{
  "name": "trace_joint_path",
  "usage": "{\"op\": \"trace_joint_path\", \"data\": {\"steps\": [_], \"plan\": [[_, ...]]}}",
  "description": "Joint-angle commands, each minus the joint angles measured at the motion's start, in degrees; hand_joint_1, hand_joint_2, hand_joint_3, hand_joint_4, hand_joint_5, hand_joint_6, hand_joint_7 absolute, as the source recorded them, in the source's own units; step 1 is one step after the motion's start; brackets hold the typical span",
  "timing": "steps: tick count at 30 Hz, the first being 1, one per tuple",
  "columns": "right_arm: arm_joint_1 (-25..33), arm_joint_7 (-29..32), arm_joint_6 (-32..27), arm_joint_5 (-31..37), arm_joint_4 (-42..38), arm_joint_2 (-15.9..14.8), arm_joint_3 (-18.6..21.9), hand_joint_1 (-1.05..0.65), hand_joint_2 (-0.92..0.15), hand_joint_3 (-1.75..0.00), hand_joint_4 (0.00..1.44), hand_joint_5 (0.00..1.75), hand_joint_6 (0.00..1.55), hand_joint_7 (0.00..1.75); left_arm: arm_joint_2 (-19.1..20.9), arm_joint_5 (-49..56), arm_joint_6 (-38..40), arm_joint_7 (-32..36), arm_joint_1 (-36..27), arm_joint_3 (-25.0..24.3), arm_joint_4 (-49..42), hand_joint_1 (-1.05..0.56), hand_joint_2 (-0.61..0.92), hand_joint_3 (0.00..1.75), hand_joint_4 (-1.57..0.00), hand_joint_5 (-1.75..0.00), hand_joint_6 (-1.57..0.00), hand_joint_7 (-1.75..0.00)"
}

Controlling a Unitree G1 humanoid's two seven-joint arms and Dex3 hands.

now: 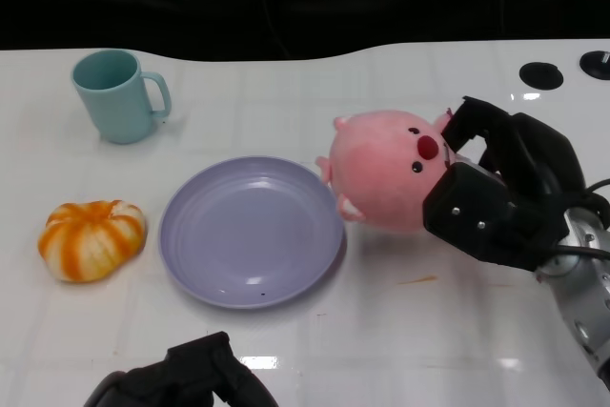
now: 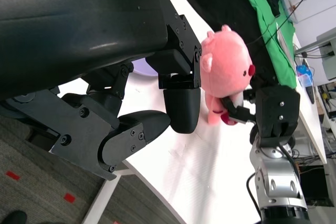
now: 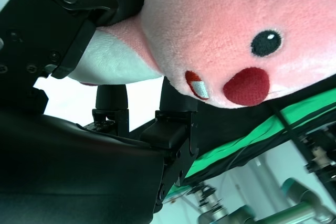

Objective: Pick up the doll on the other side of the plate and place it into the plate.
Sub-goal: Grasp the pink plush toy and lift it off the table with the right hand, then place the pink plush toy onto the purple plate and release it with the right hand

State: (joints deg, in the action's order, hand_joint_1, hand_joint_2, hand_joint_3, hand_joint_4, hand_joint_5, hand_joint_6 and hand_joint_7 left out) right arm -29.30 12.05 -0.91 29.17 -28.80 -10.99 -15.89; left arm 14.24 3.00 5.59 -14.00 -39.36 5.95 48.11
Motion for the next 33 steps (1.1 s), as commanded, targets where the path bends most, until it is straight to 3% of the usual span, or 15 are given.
{"op": "trace_joint_path", "data": {"steps": [1,8,19,22,28,31,32,33], "plan": [[-3.21,-1.65,0.14,0.22,2.07,0.69,-0.49,-0.15,-0.36,-1.37,0.96,1.75,0.75,1.75,-0.09,1.7,-1.67,0.82,0.21,0.69,-0.68,-0.15,0.55,1.06,-0.72,-1.69,-0.75,-1.33],[-8.0,-6.24,0.07,0.64,1.72,4.57,-3.35,-0.19,-0.35,-1.39,0.97,1.75,0.76,1.75,-1.03,3.91,-2.34,1.45,-0.4,3.01,-0.32,-0.2,0.62,0.96,-0.67,-1.69,-0.84,-1.16],[-11.95,-6.64,1.03,3.15,-4.52,10.76,-8.28,-0.2,-0.33,-1.35,0.99,1.75,0.76,1.75,-2.36,6.51,-1.14,3.05,-1.66,6.96,0.64,-0.23,0.64,0.89,-0.65,-1.69,-0.84,-1.14],[-12.81,-5.84,1.71,3.85,-7.0,12.14,-9.33,-0.21,-0.32,-1.33,0.97,1.75,0.75,1.75,-2.4,7.05,-3.99,3.89,-1.59,7.45,-0.57,-0.2,0.63,0.88,-0.69,-1.66,-0.84,-1.15],[-14.35,-5.18,0.98,5.19,-10.61,14.53,-10.96,-0.21,-0.43,-1.1,0.91,1.75,0.68,1.75,-1.63,7.43,-7.61,4.44,-1.22,7.53,-2.7,-0.21,0.61,0.91,-0.75,-1.64,-0.84,-1.17],[-14.99,-3.19,0.92,5.84,-12.57,15.87,-11.36,-0.2,-0.5,-0.88,0.89,1.75,0.72,1.52,-1.54,7.17,-9.6,4.71,-1.21,7.33,-4.04,-0.23,0.62,0.87,-0.77,-1.63,-0.83,-1.18],[-15.21,-2.69,0.06,5.86,-13.01,16.52,-11.33,-0.2,-0.53,-0.8,0.87,1.75,0.75,1.34,-1.54,7.14,-9.83,4.78,-1.22,7.33,-4.25,-0.23,0.63,0.85,-0.77,-1.62,-0.83,-1.18],[-15.37,-2.45,-1.02,5.74,-13.25,17.17,-11.19,-0.22,-0.61,-0.61,0.83,1.75,0.8,0.97,-1.56,7.25,-10.14,4.88,-1.17,7.35,-4.45,-0.25,0.64,0.84,-0.78,-1.62,-0.83,-1.19]]}}
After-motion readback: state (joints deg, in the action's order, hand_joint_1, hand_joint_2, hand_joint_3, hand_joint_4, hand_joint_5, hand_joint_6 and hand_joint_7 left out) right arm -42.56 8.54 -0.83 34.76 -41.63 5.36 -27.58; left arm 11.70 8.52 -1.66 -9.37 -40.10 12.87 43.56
